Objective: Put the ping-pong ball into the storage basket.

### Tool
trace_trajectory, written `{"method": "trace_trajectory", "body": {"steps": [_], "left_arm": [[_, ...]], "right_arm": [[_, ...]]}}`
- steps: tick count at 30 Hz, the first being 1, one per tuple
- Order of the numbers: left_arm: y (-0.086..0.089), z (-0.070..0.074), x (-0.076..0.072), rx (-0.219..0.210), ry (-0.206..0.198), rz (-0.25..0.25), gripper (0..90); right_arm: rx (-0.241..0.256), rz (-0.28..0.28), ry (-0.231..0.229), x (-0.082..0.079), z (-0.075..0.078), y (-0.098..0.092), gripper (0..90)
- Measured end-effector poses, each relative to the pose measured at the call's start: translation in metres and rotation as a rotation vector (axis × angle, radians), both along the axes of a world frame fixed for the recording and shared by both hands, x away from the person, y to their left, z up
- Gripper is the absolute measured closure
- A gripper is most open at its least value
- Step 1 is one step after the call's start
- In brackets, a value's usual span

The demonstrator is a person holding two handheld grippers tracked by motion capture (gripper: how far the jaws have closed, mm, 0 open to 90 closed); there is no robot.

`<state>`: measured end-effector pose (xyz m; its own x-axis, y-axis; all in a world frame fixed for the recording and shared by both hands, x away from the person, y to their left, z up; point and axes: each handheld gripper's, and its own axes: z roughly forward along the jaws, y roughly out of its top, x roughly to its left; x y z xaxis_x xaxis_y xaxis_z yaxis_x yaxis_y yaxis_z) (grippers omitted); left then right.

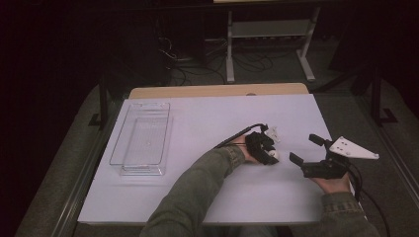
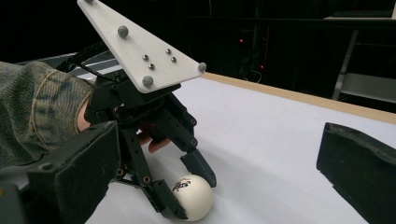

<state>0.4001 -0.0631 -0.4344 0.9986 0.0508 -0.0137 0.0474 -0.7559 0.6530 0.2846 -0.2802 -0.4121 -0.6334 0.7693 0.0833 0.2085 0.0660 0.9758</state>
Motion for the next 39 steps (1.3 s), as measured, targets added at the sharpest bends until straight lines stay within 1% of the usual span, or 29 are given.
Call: {"method": "trace_trajectory", "body": {"steps": [6,9,15,19,22,24,27,29,31,33,34,36,39], "left_arm": [[0.000,0.002,-0.001,-0.001,0.002,-0.007,50.6],[0.001,0.003,-0.002,0.004,-0.009,-0.011,50.5],[0.004,0.011,-0.005,0.009,-0.019,-0.025,50.5],[0.007,0.016,-0.006,0.008,-0.027,-0.021,50.5],[0.011,0.023,-0.006,0.007,-0.030,-0.018,50.5],[0.013,0.028,-0.008,0.012,-0.037,-0.028,50.5],[0.015,0.031,-0.010,0.013,-0.036,-0.040,50.5],[0.017,0.037,-0.013,0.017,-0.040,-0.047,50.5],[0.018,0.039,-0.015,0.016,-0.039,-0.048,50.6],[0.022,0.046,-0.016,0.007,-0.047,-0.046,50.6],[0.022,0.046,-0.016,0.007,-0.047,-0.046,50.6],[0.025,0.052,-0.017,-0.001,-0.055,-0.040,50.6],[0.026,0.054,-0.018,0.002,-0.060,-0.039,50.5]], "right_arm": [[-0.001,0.000,0.001,0.000,0.000,0.000,0.0],[-0.002,0.001,0.001,0.000,0.000,0.000,0.0],[-0.003,0.001,0.001,0.000,0.000,0.000,0.0],[-0.003,0.001,0.000,0.000,0.000,0.000,0.0],[-0.006,0.003,-0.001,0.000,-0.001,0.000,0.0],[-0.007,0.004,0.002,0.000,-0.001,0.001,0.0],[-0.008,0.005,0.000,0.000,0.000,0.001,0.0],[-0.011,0.008,0.002,0.001,-0.001,0.002,0.0],[-0.015,0.009,0.001,0.001,-0.001,0.002,0.0],[-0.016,0.009,0.003,0.001,-0.001,0.003,0.0],[-0.016,0.009,0.003,0.001,-0.001,0.003,0.0],[-0.018,0.011,0.006,0.000,-0.001,0.003,0.0],[-0.019,0.011,0.007,0.000,-0.001,0.003,0.0]]}}
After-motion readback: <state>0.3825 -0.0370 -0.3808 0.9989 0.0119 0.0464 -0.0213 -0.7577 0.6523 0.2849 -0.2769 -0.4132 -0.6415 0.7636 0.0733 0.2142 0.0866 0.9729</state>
